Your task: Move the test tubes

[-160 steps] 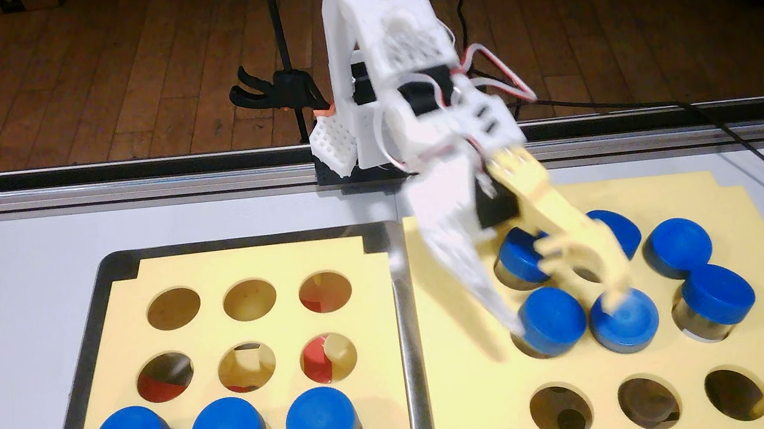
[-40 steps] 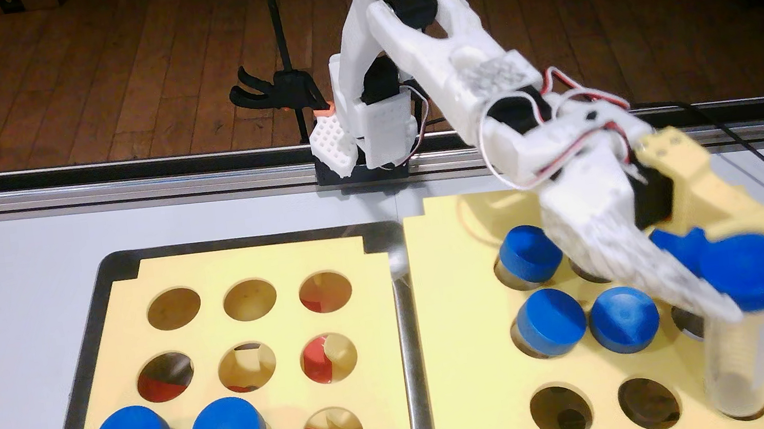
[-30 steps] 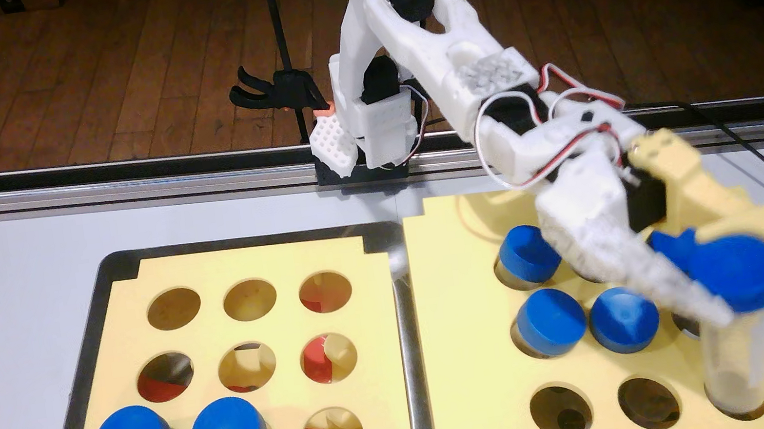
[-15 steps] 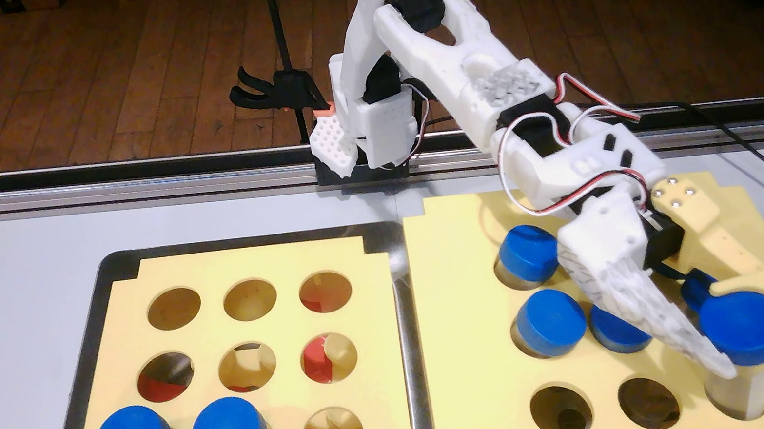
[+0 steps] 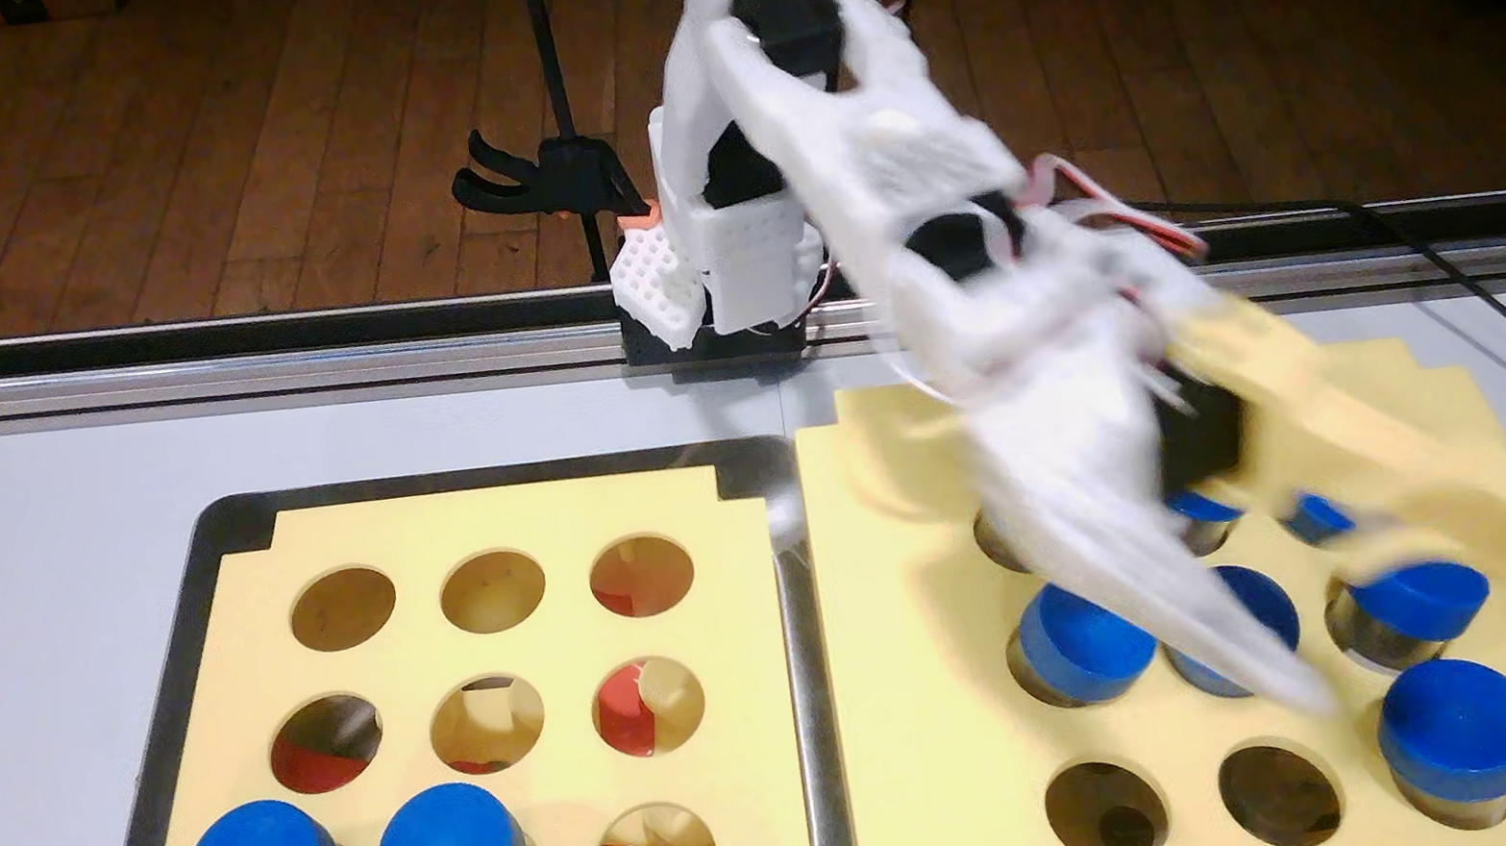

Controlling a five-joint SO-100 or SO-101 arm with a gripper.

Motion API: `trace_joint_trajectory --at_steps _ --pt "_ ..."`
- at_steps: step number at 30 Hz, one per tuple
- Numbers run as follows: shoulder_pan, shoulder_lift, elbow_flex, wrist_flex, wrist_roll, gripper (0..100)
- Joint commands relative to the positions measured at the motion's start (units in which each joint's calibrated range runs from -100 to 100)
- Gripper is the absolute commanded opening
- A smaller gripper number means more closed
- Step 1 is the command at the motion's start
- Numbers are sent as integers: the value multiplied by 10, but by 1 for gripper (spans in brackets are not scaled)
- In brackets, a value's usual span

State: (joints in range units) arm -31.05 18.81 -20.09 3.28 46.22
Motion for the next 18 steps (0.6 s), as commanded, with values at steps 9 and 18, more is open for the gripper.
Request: trace_joint_trajectory --at_steps 9,18 --pt "193 -357 432 12 11 30" --pt "290 -340 508 7 15 29"
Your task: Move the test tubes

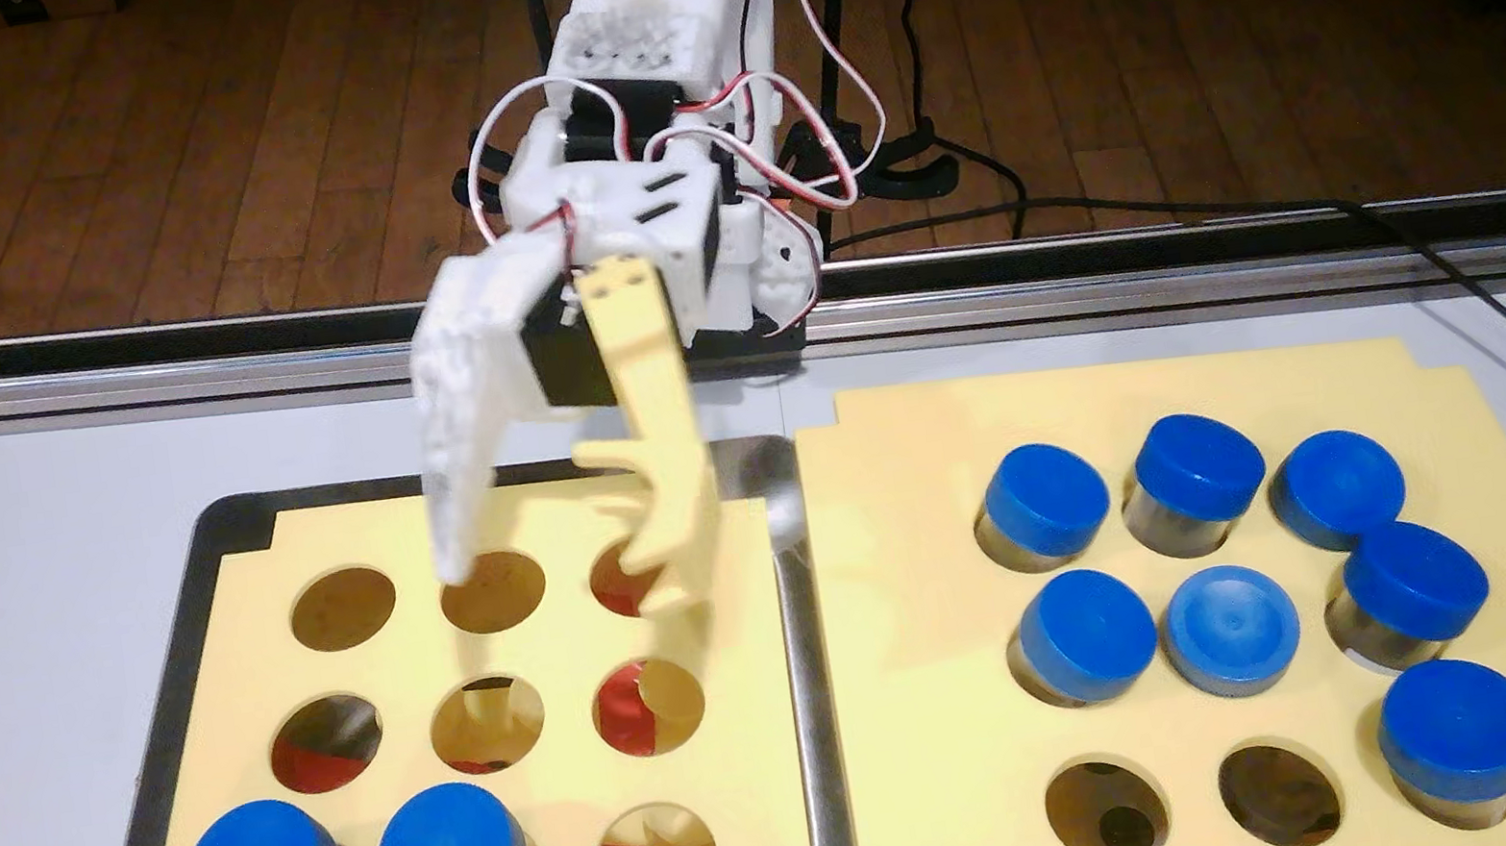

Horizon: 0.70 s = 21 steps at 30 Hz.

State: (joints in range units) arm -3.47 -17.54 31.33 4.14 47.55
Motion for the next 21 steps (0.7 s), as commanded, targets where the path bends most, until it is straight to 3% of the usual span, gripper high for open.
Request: trace_joint_trajectory --at_steps 1,17,21 --pt "14 39 -14 -1 1 29" --pt "28 249 -225 -1 1 29" --pt "27 284 -259 -1 1 25"
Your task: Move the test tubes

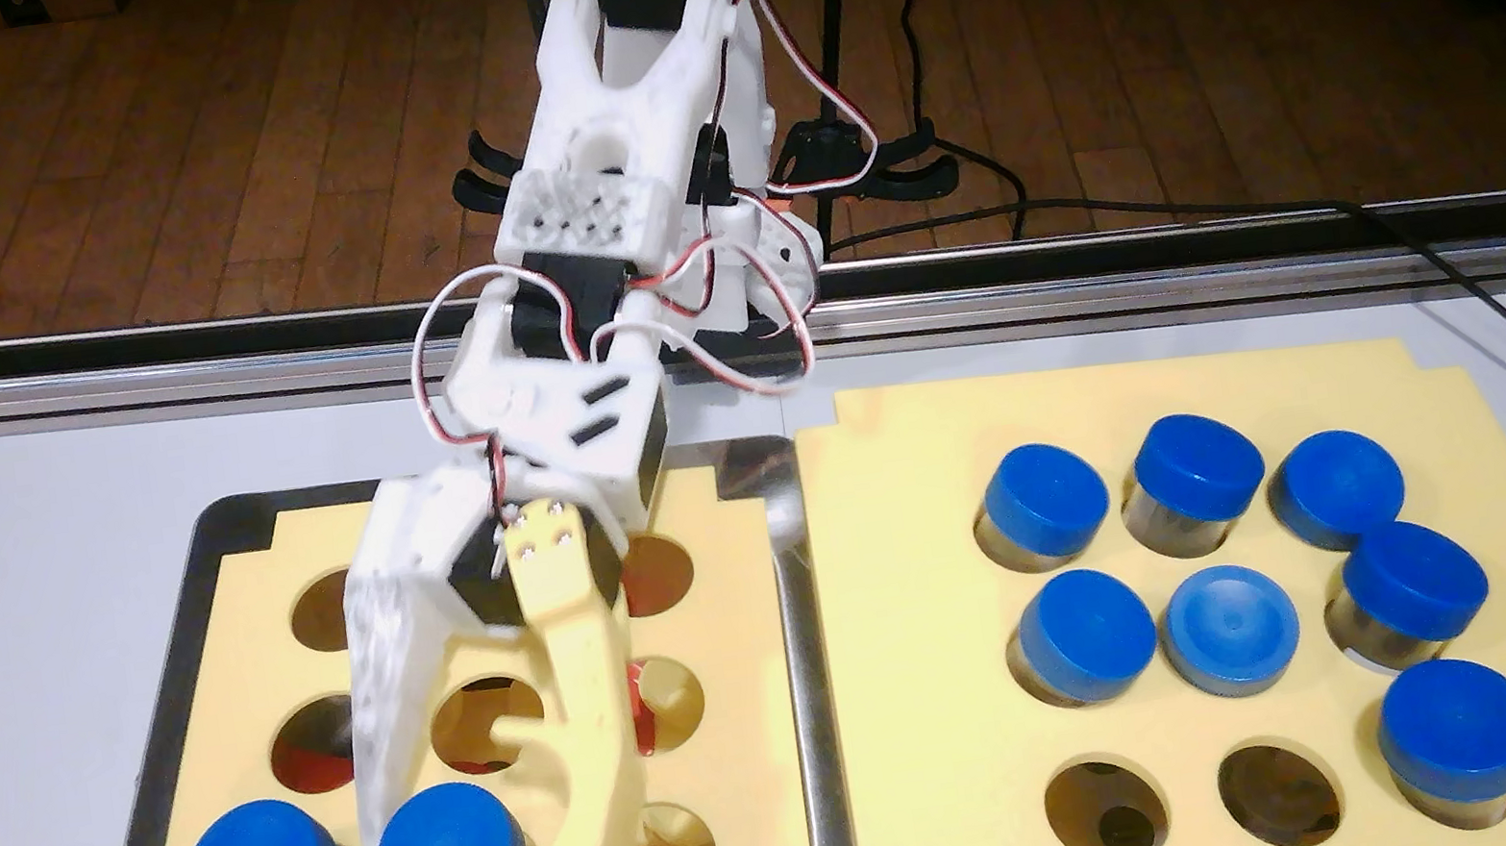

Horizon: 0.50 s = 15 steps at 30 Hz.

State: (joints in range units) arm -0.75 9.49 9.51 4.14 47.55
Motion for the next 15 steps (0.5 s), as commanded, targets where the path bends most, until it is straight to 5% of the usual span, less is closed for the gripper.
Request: trace_joint_trajectory --at_steps 1,7,15 --pt "-1 17 -46 -1 1 24" --pt "-6 18 -57 -1 -2 10" --pt "-6 -16 -114 43 -3 6"
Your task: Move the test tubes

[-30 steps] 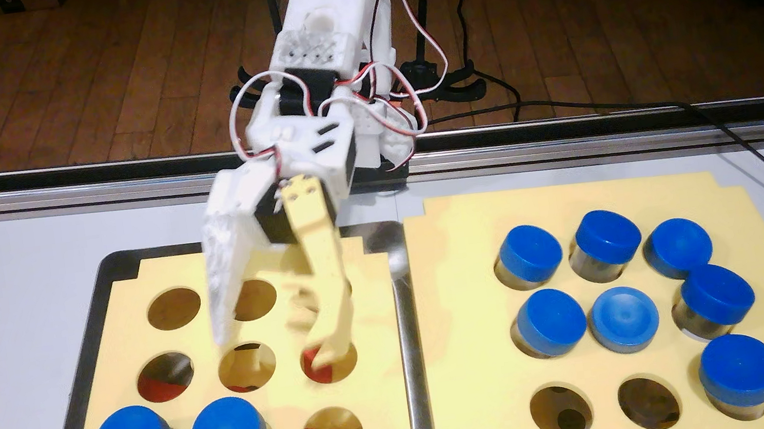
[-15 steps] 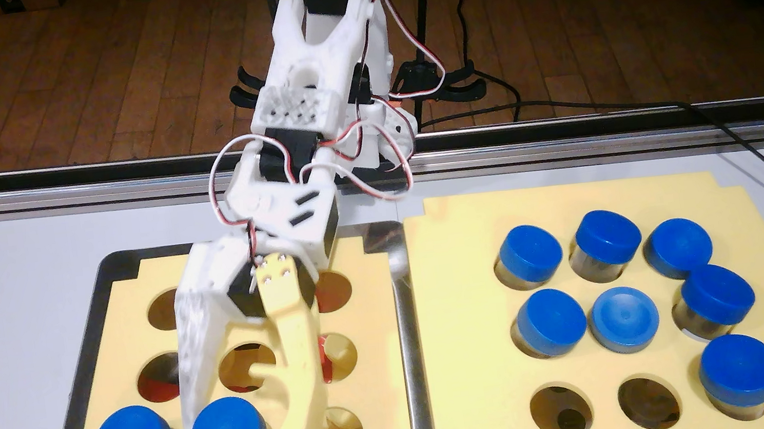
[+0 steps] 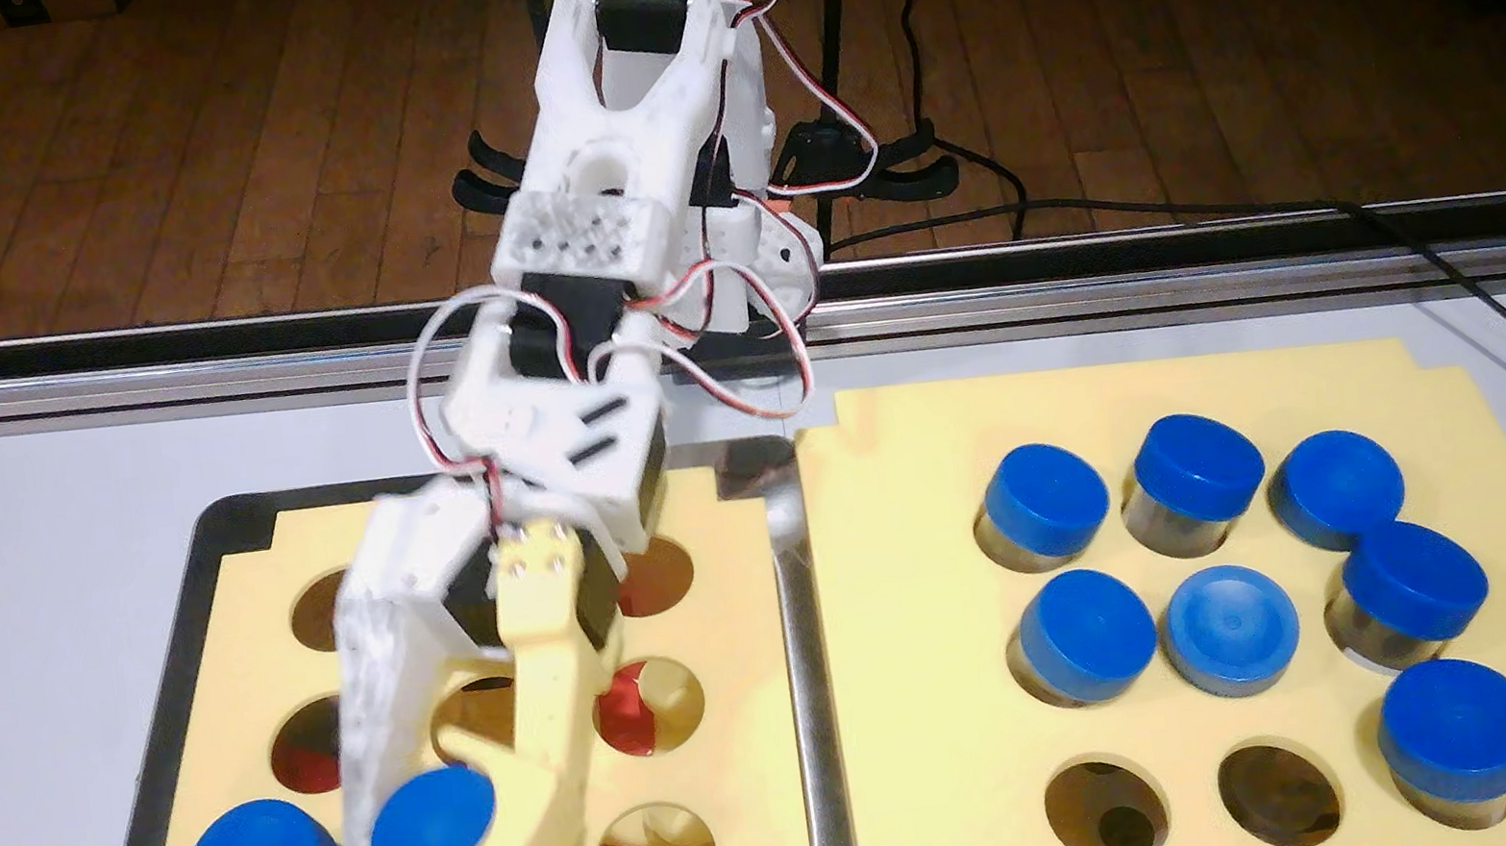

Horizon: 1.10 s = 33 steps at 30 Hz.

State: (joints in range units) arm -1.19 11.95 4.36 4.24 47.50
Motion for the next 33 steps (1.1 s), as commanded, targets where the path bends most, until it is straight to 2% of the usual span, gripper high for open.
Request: trace_joint_trajectory --at_steps 1,3,5,10,13,16,20,21,24,33 --pt "1 -88 -88 130 -3 6" --pt "3 -138 -107 195 -3 6" --pt "4 -189 -115 203 0 6" --pt "-2 -313 -136 118 0 7" --pt "-49 -336 -118 2 -1 7" --pt "-134 -314 -63 -81 -3 7" --pt "-218 -275 -2 -88 -9 7" --pt "-250 -252 14 -88 -36 7" --pt "-278 -208 15 -94 -57 7" --pt "-303 -76 -79 -96 -53 7"
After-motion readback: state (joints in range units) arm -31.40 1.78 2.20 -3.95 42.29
